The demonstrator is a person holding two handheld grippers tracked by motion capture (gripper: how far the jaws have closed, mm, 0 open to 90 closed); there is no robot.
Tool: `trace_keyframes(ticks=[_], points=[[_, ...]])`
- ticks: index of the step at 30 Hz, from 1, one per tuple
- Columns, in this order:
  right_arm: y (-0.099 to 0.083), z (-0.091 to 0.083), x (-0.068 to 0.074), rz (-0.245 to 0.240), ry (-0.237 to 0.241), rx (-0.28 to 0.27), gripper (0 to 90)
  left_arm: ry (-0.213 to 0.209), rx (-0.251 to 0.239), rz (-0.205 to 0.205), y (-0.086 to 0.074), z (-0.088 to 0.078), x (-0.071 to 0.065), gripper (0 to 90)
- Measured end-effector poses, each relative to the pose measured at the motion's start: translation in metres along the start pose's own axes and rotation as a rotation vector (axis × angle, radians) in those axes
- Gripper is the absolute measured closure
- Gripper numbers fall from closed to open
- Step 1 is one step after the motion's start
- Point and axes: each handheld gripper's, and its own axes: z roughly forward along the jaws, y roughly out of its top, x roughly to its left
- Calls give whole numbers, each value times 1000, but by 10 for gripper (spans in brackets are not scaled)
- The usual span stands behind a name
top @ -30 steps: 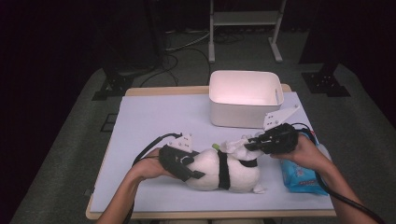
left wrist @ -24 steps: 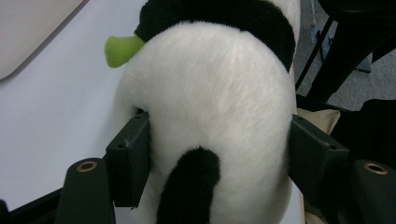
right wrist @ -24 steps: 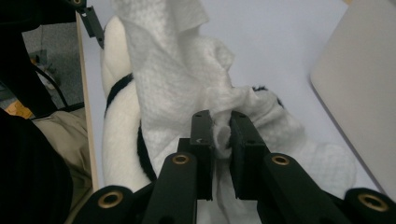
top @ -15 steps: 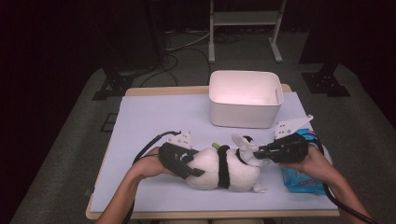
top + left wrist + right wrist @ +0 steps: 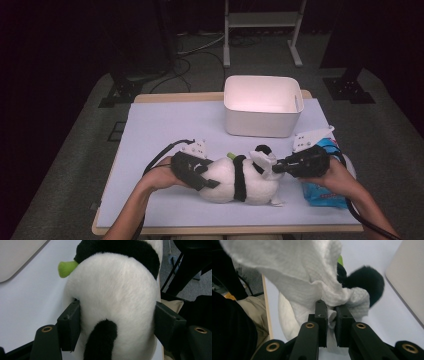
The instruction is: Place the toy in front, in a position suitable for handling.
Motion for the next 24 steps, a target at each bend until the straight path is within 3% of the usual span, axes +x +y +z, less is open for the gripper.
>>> trace_keyframes(ticks=[10,15,24], points=[[30,12,4,-78,13,29,816,8,0,-4,8,0,-2,322],[43,22,7,-112,20,58,816,10,0,20,15,-1,-4,325],[56,35,9,-139,30,100,814,16,3,36,23,0,-6,325]])
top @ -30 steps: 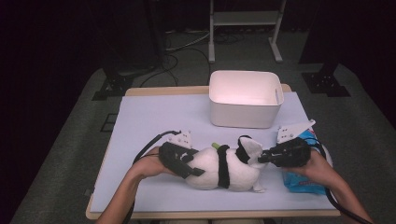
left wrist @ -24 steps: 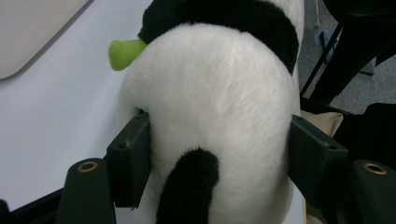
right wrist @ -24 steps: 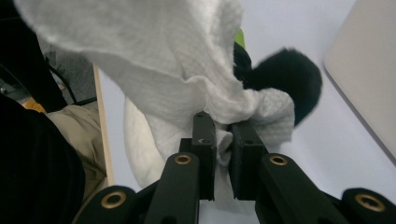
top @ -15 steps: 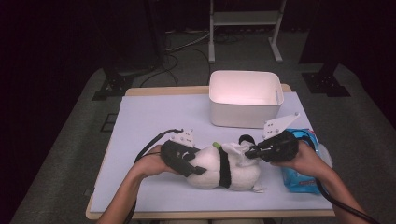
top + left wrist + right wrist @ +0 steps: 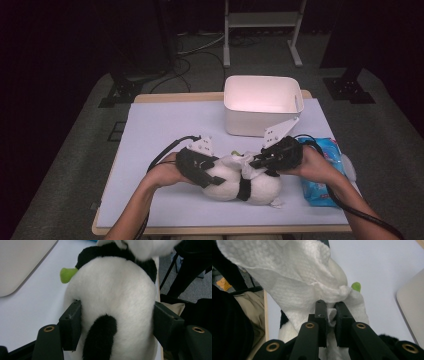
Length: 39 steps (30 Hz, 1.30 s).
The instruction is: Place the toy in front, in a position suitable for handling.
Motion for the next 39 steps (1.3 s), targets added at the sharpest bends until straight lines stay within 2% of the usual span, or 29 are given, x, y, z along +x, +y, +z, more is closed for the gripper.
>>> trace_keyframes(ticks=[7,15,19,21,25,28,36,39], points=[[9,10,5,-25,9,12,773,2,1,33,12,0,-3,325],[11,9,4,-6,59,-9,681,2,1,46,19,1,-4,327],[14,9,6,-12,57,0,653,8,6,53,21,2,-5,328],[14,9,7,-16,47,1,661,7,6,52,21,2,-5,328],[12,13,12,-36,16,12,756,7,12,46,20,3,-5,328],[11,15,14,-57,14,19,806,6,12,45,19,3,-4,326],[7,8,13,-81,-5,48,821,5,-2,38,18,3,-4,319],[3,3,12,-74,-9,46,822,3,-4,38,19,3,-4,314]])
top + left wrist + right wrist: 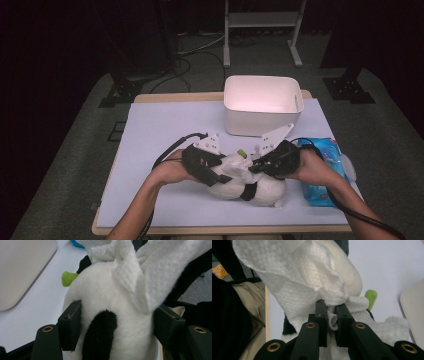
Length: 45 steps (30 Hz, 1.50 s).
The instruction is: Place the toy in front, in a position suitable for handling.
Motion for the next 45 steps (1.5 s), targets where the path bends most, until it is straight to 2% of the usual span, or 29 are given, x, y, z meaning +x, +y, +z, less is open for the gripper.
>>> trace_keyframes(ticks=[6,11,19,26,37,45], points=[[-12,-2,-3,37,-4,-6,825,-3,-5,-1,0,1,1,277],[-16,-2,-3,46,-4,-10,825,-1,-21,-19,0,1,3,197],[-21,-4,-2,49,-5,-24,825,4,-34,-53,-4,-1,6,124],[-25,-7,-3,54,-4,-37,824,-14,-57,-86,-13,-2,10,101],[-27,-7,-3,55,-2,-45,824,-35,-44,-107,-22,0,13,69],[-32,-11,-3,67,-4,-49,824,-72,-44,-129,-28,4,16,46]])
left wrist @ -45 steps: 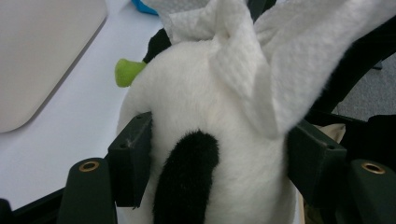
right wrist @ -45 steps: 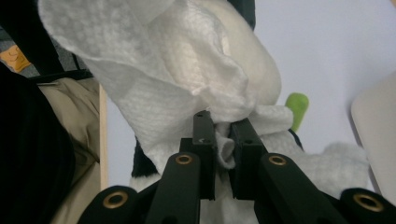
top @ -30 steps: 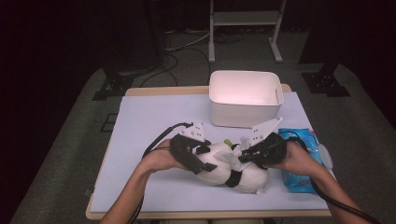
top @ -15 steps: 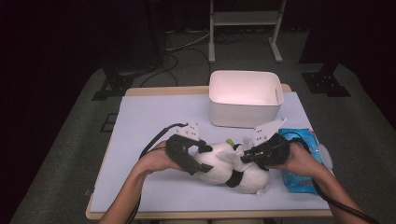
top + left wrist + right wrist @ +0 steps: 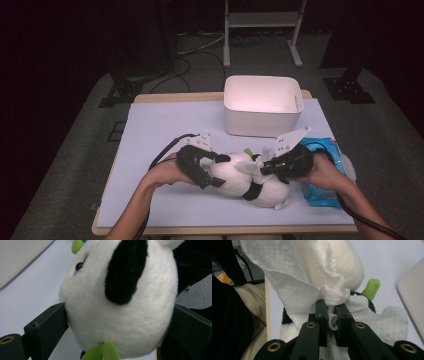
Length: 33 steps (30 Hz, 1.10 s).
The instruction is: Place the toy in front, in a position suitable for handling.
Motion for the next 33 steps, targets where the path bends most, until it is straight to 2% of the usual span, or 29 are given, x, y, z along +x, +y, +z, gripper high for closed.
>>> trace_keyframes(ticks=[7,11,15,21,22,26,33], points=[[-7,-4,-2,13,3,-12,824,-25,19,7,-3,6,-1,44],[-13,-7,-3,35,-1,-22,824,-39,13,2,-4,11,0,40],[-18,-9,-4,46,-8,-28,824,-34,2,20,-2,17,-1,48],[-22,-12,-4,61,-17,-44,823,-23,-28,36,2,13,-1,198],[-22,-12,-4,61,-19,-47,823,-22,-34,26,3,12,-2,210],[-21,-14,-6,75,-18,-77,822,-12,-45,28,7,8,-2,237],[-13,-17,-8,73,-34,-105,821,14,-63,42,16,-8,-2,249]])
